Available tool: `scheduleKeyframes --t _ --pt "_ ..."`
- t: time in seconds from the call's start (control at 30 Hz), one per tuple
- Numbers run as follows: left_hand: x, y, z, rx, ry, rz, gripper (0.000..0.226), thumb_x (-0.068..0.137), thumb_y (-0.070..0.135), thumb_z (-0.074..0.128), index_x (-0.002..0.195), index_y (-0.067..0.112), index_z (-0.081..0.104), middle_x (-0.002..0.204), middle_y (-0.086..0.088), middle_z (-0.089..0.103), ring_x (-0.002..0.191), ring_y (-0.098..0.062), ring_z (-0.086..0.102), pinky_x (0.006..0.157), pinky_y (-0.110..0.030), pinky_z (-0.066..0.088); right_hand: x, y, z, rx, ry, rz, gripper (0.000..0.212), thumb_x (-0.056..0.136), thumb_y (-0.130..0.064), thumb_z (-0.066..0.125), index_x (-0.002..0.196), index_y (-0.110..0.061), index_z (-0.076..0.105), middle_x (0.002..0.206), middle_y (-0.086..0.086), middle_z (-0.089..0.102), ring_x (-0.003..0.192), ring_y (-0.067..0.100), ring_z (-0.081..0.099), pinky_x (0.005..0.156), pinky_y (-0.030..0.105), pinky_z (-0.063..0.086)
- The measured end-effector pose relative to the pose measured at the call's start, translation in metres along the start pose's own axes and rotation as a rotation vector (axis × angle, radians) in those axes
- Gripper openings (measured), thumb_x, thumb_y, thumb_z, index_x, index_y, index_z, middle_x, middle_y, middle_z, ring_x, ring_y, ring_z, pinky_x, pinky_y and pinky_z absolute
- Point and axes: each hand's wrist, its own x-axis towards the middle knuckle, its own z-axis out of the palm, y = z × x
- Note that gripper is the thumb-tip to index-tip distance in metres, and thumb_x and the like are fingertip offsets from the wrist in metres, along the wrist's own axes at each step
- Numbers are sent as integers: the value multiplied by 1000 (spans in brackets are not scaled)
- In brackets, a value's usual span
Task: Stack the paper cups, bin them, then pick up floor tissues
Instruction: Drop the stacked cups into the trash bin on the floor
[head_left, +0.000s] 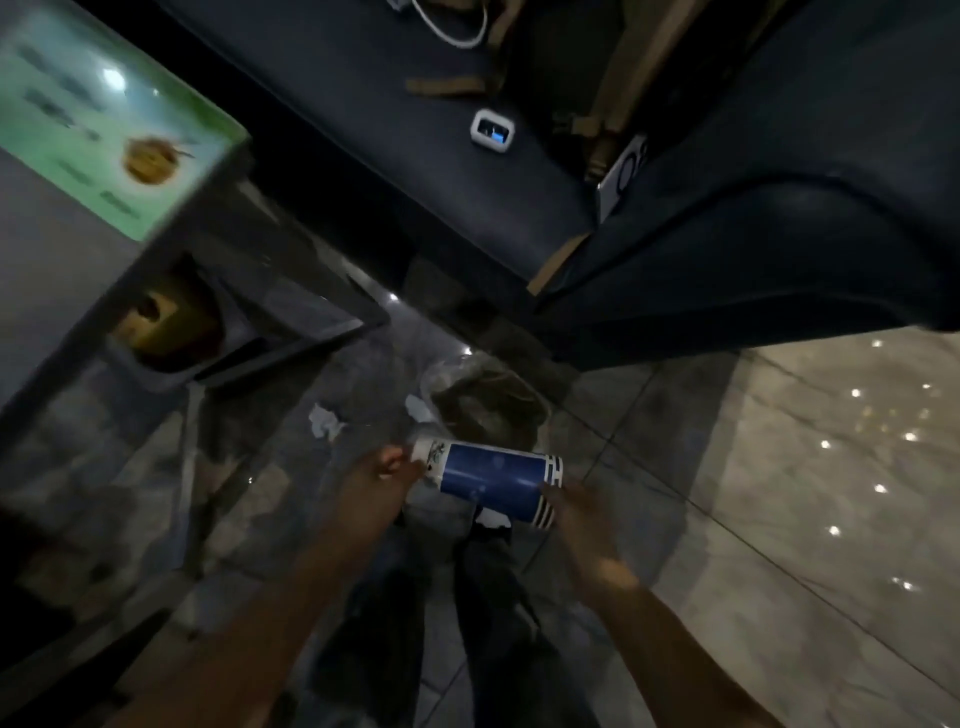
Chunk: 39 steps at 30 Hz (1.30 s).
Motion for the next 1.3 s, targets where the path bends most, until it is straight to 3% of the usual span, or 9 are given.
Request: scheduleKeyframes --t 0.17,0.3,0.47,0.57,0.67,0.97,1.07,1.2,1.3 --pt "83 -20 41 25 -39 -12 31 96 14 60 127 8 62 127 -3 59 109 -18 54 91 -22 38 80 39 8 123 22 63 26 93 -14 52 115 -3 62 102 15 67 94 30 64 76 35 52" --pt "120 -27 57 47 -76 31 36 97 15 59 132 8 59 132 -7 59 119 -21 55 93 -22 37 128 59 22 49 34 100 30 87 -26 55 107 -4 63 97 13 67 92 33 64 86 44 53" --pt "163 -39 60 123 -87 70 36 94 16 63 129 8 62 134 -11 60 121 -24 56 95 -25 42 165 66 36 176 6 106 24 93 -3 46 112 -5 60 98 13 65 88 28 63 58 23 57" --pt "178 -43 63 114 -98 54 36 93 15 65 127 8 62 132 -14 61 116 -25 58 100 -31 44 184 67 39 203 2 98 31 90 -7 52 120 -4 61 107 16 67 97 32 66 79 37 59" --pt "189 -48 67 121 -110 44 37 93 15 64 130 10 61 131 -12 60 108 -19 57 97 -30 45 196 68 38 187 4 108 37 86 -14 55 123 -9 60 113 15 67 102 33 65 92 50 53" --pt "212 -50 83 273 -127 85 45 92 23 65 136 14 57 135 -10 59 113 -18 56 91 -23 41 223 66 41 100 -6 93 19 85 -6 51 94 -17 64 107 16 67 98 32 65 92 50 53" --pt "222 -51 87 275 -135 75 46 93 25 64 137 17 56 136 -8 58 117 -19 55 95 -26 43 232 67 42 99 6 102 25 84 -2 50 82 -23 63 103 17 68 97 34 66 90 50 54" --pt "230 -51 93 274 -151 86 45 93 22 64 136 15 56 131 -9 61 109 -17 57 89 -25 45 247 68 39 87 8 95 22 81 -4 51 85 -19 67 101 17 70 97 36 67 87 56 54" --pt "230 -51 95 321 -141 128 41 94 18 63 134 10 57 127 -10 60 101 -13 56 74 -12 43 251 62 39 62 29 97 19 85 -3 51 81 -17 63 105 20 68 96 37 66 88 59 52"
